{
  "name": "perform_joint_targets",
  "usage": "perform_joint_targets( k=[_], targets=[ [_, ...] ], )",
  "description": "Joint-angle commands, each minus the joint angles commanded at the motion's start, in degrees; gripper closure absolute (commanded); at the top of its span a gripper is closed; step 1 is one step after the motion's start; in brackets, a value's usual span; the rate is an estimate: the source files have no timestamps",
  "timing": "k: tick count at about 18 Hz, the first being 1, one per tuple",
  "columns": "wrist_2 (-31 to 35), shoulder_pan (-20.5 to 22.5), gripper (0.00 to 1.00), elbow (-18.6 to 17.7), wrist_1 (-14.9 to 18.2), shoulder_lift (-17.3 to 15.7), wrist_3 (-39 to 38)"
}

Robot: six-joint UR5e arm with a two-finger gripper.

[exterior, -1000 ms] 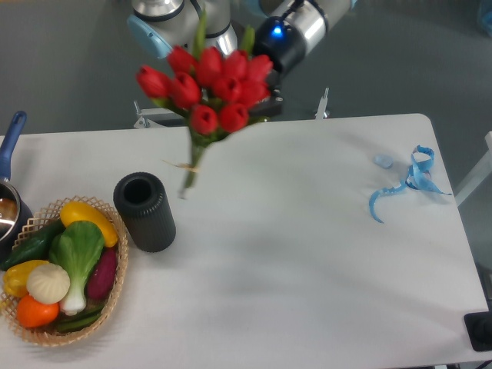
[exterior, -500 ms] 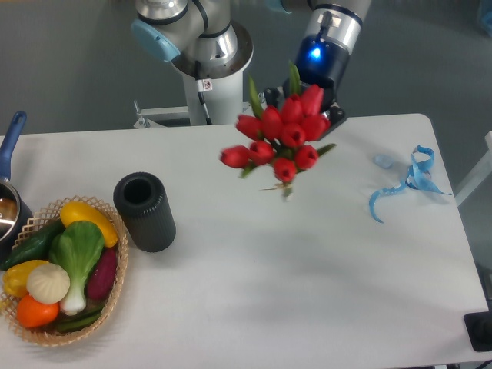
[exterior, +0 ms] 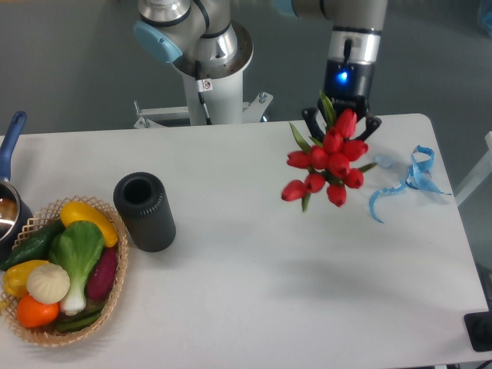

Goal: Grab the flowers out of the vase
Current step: 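Carry the held tulips away from the vase toward the blue ribbon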

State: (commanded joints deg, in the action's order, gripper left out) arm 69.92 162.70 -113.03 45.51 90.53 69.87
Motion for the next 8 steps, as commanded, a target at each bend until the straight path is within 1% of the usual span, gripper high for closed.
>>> perform_joint_targets(
  k=[1,2,3,4,5,8],
  targets=[
    [3.2,-2.0,1.00,0.0,1.7,0.3,0.0],
    [6.1,-4.6,0.99,0.5,2.1,2.2,0.0],
    [11.4,-7.0,0.97,1.6,3.1,4.1,0.0],
    [14.2,-8.4,0.97,1.8,3.3,4.8,-0.1],
    [15.4,-9.7,0.97,2.2,3.4,5.6,-0.2],
    [15.9,-10.1,0.97,2.0,3.4,5.9,-0.2]
  ],
)
